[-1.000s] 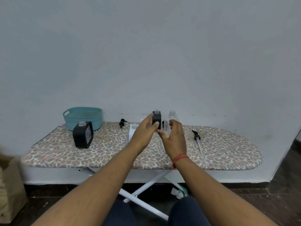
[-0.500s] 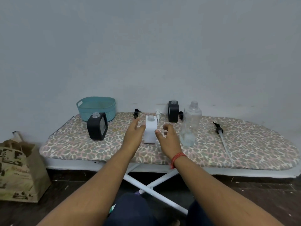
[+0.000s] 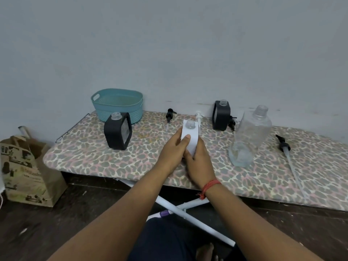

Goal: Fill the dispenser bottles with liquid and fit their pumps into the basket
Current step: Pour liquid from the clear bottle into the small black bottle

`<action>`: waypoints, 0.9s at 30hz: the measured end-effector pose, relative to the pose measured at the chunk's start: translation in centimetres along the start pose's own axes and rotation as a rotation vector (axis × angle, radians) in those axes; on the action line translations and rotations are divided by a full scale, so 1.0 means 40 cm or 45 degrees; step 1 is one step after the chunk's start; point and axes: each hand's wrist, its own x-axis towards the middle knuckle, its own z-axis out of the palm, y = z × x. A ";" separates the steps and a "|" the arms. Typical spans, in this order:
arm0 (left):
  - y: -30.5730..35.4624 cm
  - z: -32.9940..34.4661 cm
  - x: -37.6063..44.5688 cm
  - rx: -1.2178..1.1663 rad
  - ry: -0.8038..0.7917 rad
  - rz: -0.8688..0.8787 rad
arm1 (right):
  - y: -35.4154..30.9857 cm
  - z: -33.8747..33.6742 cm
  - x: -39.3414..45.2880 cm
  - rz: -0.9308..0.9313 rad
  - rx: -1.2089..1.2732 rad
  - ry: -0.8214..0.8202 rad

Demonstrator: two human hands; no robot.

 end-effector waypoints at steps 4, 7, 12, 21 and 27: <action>-0.006 -0.033 0.007 0.002 0.061 -0.001 | -0.015 0.039 0.011 -0.021 -0.014 -0.024; -0.009 -0.076 0.009 0.021 0.099 0.001 | -0.039 0.080 0.020 -0.046 0.001 -0.033; -0.010 -0.157 0.011 0.031 0.168 0.008 | -0.084 0.155 0.034 -0.090 0.015 -0.087; -0.002 -0.271 0.027 0.004 0.239 0.003 | -0.141 0.252 0.059 -0.115 0.028 -0.146; -0.033 -0.284 0.029 -0.032 0.241 0.011 | -0.132 0.280 0.055 -0.113 0.040 -0.148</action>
